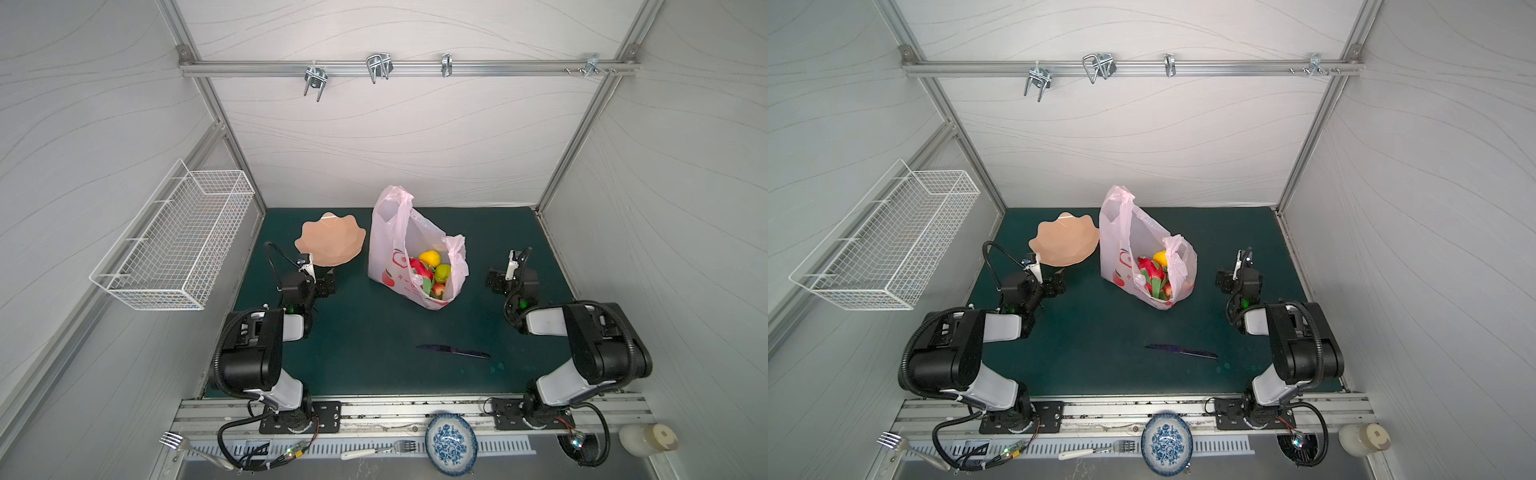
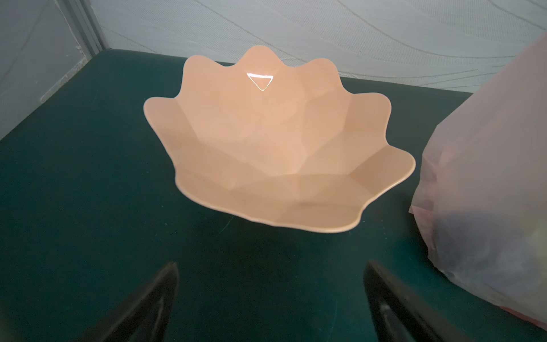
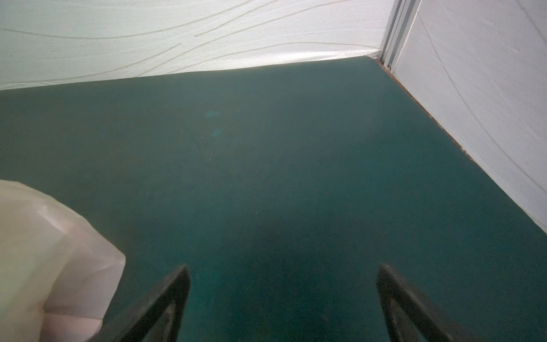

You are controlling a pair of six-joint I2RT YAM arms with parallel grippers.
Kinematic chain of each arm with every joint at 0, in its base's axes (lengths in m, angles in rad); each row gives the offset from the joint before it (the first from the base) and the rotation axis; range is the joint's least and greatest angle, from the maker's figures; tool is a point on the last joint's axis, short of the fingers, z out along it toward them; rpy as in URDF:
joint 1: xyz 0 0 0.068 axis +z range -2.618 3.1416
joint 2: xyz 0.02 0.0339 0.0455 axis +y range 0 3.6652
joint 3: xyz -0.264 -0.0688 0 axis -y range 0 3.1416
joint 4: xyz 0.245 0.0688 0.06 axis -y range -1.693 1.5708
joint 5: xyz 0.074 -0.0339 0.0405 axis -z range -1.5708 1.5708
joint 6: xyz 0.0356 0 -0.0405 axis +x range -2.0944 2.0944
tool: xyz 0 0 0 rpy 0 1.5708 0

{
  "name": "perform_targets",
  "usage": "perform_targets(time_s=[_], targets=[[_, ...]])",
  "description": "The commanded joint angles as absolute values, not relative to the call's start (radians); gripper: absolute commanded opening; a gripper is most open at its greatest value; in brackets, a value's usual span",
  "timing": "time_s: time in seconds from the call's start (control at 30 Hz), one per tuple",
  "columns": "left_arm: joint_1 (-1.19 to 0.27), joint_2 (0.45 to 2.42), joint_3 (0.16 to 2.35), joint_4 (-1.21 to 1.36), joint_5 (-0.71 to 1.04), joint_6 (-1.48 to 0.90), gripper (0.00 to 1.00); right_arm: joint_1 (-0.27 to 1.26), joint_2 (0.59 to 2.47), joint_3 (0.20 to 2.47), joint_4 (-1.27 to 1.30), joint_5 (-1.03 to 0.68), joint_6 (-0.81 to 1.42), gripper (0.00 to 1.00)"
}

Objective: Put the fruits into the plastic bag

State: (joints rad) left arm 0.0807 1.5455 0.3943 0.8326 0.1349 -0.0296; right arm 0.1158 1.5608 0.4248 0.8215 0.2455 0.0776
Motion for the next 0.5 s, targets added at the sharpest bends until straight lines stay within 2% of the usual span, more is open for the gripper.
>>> perform_targets(time_s=[0.0,0.47], targets=[[0.085,1.553,0.418,0.85,0.135,-0.019,0.99,0.119,1.564,0.423,0.818,0.259,0.052,0.99],[0.085,1.552,0.417,0.851,0.136,-0.02,0.99,0.119,1.566,0.426,0.818,0.263,0.056,0.99]])
